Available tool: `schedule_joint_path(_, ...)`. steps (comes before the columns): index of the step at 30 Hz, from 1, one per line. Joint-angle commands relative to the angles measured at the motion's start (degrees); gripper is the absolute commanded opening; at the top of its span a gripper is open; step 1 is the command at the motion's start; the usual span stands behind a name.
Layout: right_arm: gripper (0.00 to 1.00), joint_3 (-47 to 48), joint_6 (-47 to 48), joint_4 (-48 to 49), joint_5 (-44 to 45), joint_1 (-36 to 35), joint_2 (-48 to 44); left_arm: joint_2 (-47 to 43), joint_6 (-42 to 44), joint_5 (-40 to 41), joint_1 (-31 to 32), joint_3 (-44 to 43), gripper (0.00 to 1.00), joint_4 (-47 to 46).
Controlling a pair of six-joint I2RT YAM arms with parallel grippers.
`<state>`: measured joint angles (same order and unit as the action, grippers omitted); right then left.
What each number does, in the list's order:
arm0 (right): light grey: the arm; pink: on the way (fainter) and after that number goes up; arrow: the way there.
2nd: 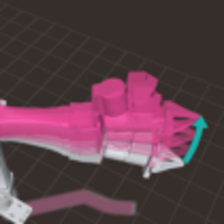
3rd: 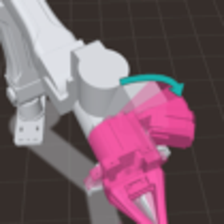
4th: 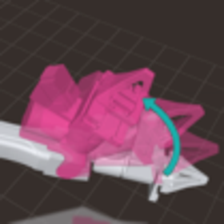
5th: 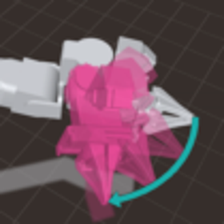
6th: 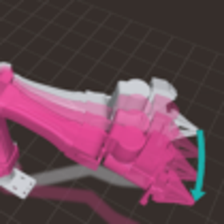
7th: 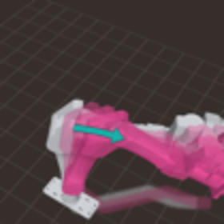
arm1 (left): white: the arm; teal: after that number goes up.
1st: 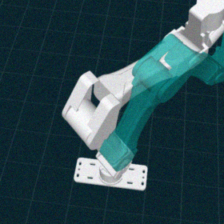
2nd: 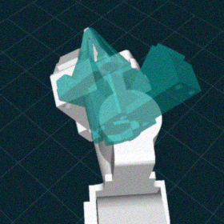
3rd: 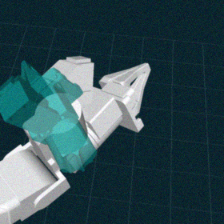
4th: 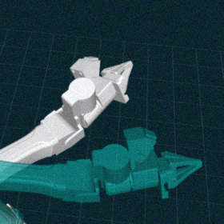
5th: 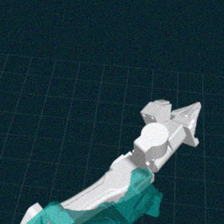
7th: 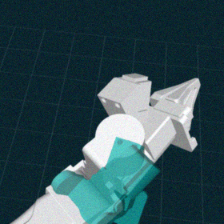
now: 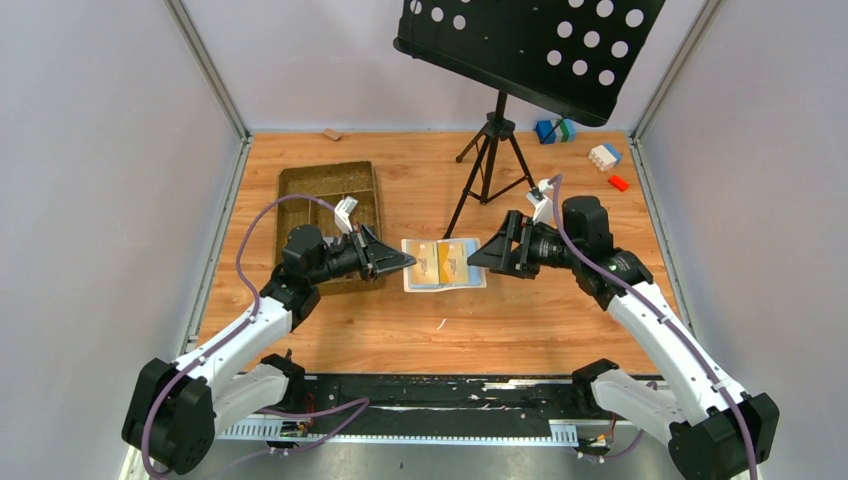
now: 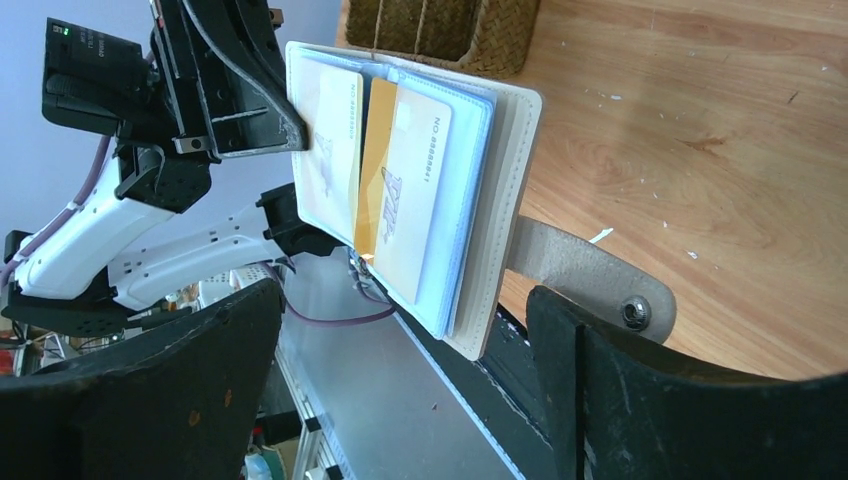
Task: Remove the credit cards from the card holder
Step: Remove the credit card from the card holder.
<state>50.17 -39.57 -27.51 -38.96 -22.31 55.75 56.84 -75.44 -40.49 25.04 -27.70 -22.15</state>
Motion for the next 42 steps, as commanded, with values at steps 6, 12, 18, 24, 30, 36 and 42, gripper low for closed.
schedule_joint_path(6,0.93,0.9,1.8,-5.3,7.7,1.0,-1.7,0.3,-1.5,-0.9,0.2,-2.4,0.00,-3.9)
schedule_joint_path(12,0.94,-4.5,-1.3,-1.4,6.5,2.7,-4.4,0.8,-2.6,-1.1,0.2,-2.4,0.00,-5.8)
schedule_joint_path(18,0.92,-8.5,-7.6,10.3,-1.3,2.7,-4.5,1.5,-4.0,-0.9,0.2,-2.5,0.00,-7.9)
schedule_joint_path(24,0.87,-8.0,-10.6,16.1,-4.8,2.3,-2.4,3.2,-5.7,-1.2,0.2,-2.4,0.00,-11.3)
schedule_joint_path(30,0.74,-6.2,-12.0,18.4,-5.3,1.4,0.7,4.1,-7.6,-1.5,0.2,-2.2,0.00,-14.4)
schedule_joint_path(36,0.52,-4.8,-12.9,20.1,-5.8,-0.3,2.9,4.0,-7.4,-1.7,0.2,-2.2,0.00,-14.0)
schedule_joint_path(42,0.21,-5.0,-14.7,21.8,-6.4,-0.6,3.6,3.8,-7.2,-1.7,0.2,-1.8,0.00,-13.8)
